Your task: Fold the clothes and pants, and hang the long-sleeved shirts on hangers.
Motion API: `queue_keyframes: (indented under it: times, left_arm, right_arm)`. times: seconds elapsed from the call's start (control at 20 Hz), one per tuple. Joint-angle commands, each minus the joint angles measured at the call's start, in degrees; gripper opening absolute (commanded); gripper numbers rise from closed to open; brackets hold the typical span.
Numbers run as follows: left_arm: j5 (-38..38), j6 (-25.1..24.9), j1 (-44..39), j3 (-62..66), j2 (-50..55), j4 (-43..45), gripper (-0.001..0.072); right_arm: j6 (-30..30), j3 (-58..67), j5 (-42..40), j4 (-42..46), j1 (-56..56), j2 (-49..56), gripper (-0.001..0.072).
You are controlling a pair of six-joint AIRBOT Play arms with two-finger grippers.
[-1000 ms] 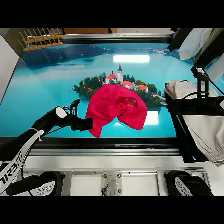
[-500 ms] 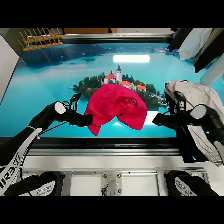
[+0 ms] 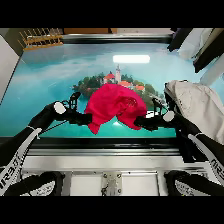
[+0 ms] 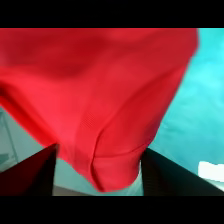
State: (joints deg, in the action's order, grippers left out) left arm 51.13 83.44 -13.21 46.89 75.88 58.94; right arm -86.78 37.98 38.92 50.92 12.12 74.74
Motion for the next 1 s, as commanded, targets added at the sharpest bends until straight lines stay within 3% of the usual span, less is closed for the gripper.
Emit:
queue_keyframes:
  times: [0.0, 0.05, 0.1, 0.2, 0.4, 0.7, 0.95]
  left_arm:
    - [-0.83, -0.11, -0.02, 0.07, -0.04, 0.0, 0.0005]
    - [-0.7, -0.11, -0.02, 0.07, -0.04, 0.0, 0.0005]
    - [-0.24, -0.13, 0.04, 0.13, -0.09, 0.13, 0.0005]
    - [2.47, -0.07, 2.58, 2.08, -1.11, 2.16, 0.0005]
    - [10.54, -0.24, 15.17, 17.4, -12.13, 6.49, 0.0005]
    - [10.78, -0.11, 25.97, 39.23, -30.47, 5.81, 0.0005]
    - [9.7, -0.11, 28.35, 45.11, -41.09, 6.01, 0.0005]
  right_arm:
    - [0.0, 0.2, -6.43, -1.7, 3.48, 1.07, 0.0374]
    - [0.02, 0.63, -7.3, -1.68, 3.63, 1.01, 0.0224]
    - [1.22, 1.6, -7.19, -1.4, 3.52, 0.81, 0.0021]
    - [3.91, 5.68, -4.5, 2.84, 2.45, -1.49, 0.0011]
    - [4.11, 23.54, 10.01, 18.49, -4.28, -12.59, 0.0011]
    - [4.09, 43.82, 12.98, 19.61, -9.53, -29.07, 0.0011]
    - [3.37, 46.14, 13.07, 19.61, -9.53, -39.1, 0.0011]
